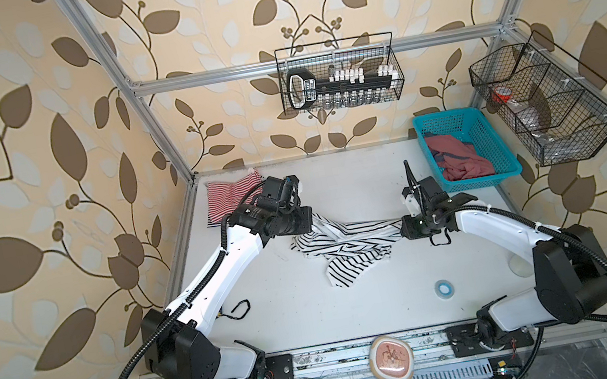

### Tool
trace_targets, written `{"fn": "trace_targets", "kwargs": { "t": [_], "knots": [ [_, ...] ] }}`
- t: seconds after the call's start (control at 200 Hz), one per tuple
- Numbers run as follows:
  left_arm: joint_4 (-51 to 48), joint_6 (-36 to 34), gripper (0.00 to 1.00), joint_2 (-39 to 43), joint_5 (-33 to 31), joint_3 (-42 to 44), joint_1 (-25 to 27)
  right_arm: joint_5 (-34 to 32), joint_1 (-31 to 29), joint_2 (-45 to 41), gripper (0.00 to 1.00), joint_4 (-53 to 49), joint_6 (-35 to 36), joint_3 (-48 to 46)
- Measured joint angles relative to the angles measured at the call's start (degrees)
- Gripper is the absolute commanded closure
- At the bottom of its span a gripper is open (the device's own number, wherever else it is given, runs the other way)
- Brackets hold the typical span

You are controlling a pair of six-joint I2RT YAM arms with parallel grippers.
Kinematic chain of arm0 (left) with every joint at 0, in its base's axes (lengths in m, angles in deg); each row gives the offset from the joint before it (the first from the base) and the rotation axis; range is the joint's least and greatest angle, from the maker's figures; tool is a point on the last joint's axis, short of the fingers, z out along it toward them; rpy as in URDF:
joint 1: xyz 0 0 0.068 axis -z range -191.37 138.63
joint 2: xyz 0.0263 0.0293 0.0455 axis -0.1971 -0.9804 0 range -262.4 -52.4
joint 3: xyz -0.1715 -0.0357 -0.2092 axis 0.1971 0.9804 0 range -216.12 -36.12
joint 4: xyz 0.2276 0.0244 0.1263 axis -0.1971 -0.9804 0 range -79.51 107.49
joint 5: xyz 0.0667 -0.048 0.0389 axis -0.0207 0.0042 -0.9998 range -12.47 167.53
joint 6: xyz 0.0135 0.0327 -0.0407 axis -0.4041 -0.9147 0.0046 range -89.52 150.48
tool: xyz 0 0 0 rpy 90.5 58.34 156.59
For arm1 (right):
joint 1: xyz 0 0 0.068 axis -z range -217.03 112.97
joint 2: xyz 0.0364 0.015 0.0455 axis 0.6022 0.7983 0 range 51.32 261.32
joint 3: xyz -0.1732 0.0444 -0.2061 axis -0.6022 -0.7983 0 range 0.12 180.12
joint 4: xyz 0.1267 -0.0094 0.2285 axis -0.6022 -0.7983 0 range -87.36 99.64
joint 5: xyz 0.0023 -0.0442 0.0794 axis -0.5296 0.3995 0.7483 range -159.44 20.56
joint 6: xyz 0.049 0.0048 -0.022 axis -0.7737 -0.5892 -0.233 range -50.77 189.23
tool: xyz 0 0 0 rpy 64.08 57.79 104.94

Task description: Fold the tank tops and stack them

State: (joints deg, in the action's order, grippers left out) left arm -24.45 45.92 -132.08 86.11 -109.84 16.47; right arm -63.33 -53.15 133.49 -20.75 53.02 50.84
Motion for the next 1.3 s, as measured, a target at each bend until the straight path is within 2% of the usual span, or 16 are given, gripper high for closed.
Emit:
{"fn": "trace_targets", "kwargs": {
  "t": [0.31, 0.435, 0.7, 0.775, 0.96, 1.115, 1.299],
  "knots": [
    [-0.09, 0.00, 1.00, -0.02, 0.00, 0.00, 0.00, -1.81, 0.00, 1.27, 0.68, 2.82, -0.46, 0.20],
    [-0.11, 0.00, 1.00, -0.22, 0.00, 0.00, 0.00, -2.12, 0.00, 2.51, 0.70, 3.80, -0.66, 0.72],
    [-0.33, -0.02, 1.00, -0.35, 0.00, 0.00, 0.00, -2.82, 0.00, 3.89, 0.87, 5.57, -1.22, 1.31],
    [-0.33, -0.02, 1.00, -0.35, 0.02, 0.00, 0.00, -3.02, 0.00, 4.42, 1.00, 5.70, -0.90, 1.62],
    [-2.95, -0.48, 1.00, -1.11, -1.55, -2.27, 0.00, -3.37, 0.26, 4.44, 1.00, 4.46, -1.07, 3.50],
    [-7.10, -2.62, 1.00, -1.55, -6.45, -9.99, 0.00, -2.54, 2.47, -2.99, 1.00, 1.62, -0.59, 7.69],
    [-9.31, -6.08, 1.00, -1.33, -12.04, -21.64, -0.02, -0.15, 5.70, -15.87, 1.00, 0.52, -0.46, 18.73]
  ]
}}
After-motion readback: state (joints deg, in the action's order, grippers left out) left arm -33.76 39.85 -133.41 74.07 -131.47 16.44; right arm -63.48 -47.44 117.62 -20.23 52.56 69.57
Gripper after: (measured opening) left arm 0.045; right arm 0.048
